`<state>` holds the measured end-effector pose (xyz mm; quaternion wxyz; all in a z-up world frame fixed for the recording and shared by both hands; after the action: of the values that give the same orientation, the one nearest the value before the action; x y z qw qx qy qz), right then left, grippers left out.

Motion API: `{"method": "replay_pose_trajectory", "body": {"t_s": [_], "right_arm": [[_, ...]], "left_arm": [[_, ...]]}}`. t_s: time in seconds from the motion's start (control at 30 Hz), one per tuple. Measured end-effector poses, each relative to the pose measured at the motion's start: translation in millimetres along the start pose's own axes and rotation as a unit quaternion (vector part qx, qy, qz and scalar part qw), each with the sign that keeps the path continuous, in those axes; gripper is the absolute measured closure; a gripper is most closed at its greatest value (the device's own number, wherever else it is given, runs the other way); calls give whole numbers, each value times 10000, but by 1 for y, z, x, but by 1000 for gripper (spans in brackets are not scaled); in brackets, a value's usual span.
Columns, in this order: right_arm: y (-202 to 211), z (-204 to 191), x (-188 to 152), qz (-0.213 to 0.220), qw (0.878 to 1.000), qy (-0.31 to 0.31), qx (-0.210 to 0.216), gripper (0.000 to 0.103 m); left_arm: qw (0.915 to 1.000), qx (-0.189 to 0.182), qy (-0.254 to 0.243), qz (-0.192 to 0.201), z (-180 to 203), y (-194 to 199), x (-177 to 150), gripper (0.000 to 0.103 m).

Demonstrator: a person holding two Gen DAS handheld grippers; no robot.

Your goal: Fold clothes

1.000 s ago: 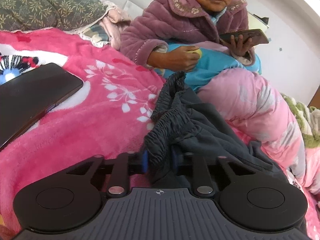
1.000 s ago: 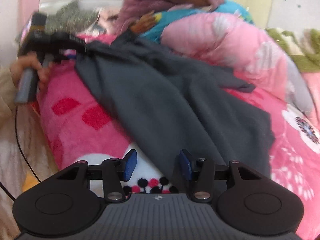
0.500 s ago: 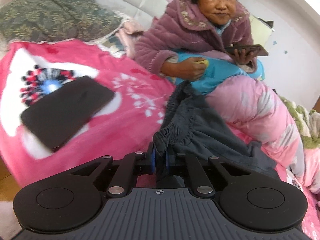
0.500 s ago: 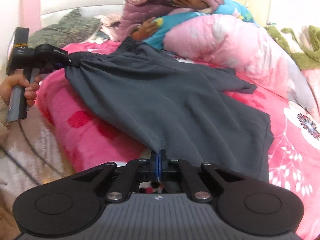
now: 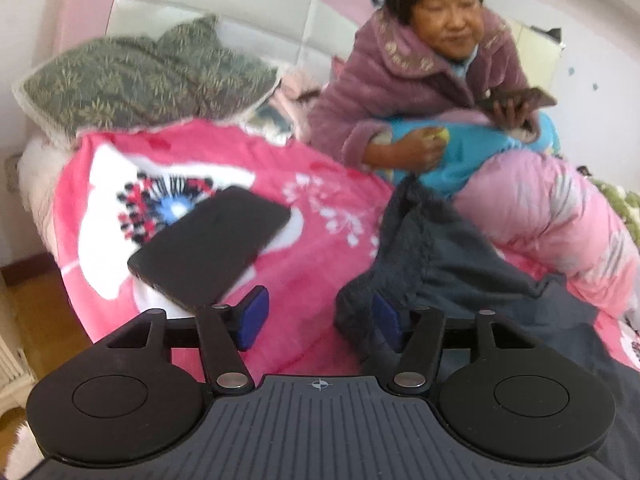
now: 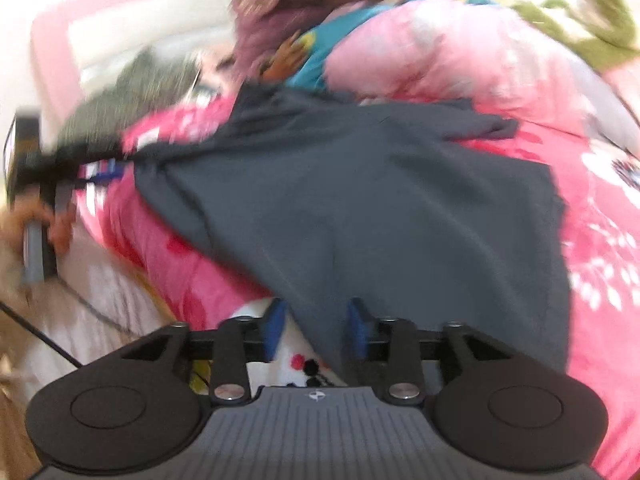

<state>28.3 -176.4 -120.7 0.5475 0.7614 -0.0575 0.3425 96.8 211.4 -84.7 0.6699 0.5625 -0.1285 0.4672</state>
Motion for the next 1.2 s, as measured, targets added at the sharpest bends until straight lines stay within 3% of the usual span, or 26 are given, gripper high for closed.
{"method": "replay_pose_trajectory", "body": {"t_s": [0.1, 0.2, 0.3, 0.43, 0.63, 0.8, 0.87, 0.93, 0.97, 1.0, 1.2], "right_arm": [[24, 30, -1, 272, 9963, -779, 248, 60], [38, 72, -2, 402, 9834, -1722, 400, 58], [48, 111, -1, 472, 9654, -2527, 442, 58], [52, 152, 9, 491, 9485, -3125, 181, 56], [19, 205, 41, 157, 9279, -3722, 110, 54], [-31, 229, 81, -113, 9254, -3788, 68, 53], [-51, 234, 95, -200, 9296, -3681, 49, 54], [-64, 233, 106, -217, 9382, -3452, -144, 63], [-68, 228, 111, -203, 9450, -3256, -242, 86], [-69, 224, 113, -219, 9486, -3135, -363, 95], [-35, 217, 114, 391, 9470, -2970, -1161, 98]], "left_arm": [[9952, -940, -240, -97, 31, 9, 4, 42], [9884, -1376, -642, -56, 68, 12, 8, 35], [9824, -1626, -910, -153, 103, -4, 15, 35], [9781, -1814, -924, -426, 135, -43, 23, 35], [9760, -1492, -1208, -1024, 145, -103, 7, 35], [9762, -1405, -1198, -1138, 132, -118, -4, 35], [9760, -1438, -1215, -1096, 131, -116, -3, 35], [9759, -1460, -1188, -1105, 129, -117, -1, 35], [9757, -1479, -1147, -1142, 129, -118, -1, 35], [9755, -1492, -1112, -1171, 129, -119, 0, 35], [9755, -1456, -1119, -1212, 130, -118, 0, 35]]}}
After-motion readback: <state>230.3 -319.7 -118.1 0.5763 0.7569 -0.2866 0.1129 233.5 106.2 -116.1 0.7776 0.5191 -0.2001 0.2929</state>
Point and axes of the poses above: each gripper's, at about its wrist camera, not at the fingertips, and y roughly against the way its jaws point, z to its right, x to its top, the point moved 10 cm from there along -y, roughly the way its jaws point, and after that the axes turned 14 degrees about -z, right-handed, at the moved point
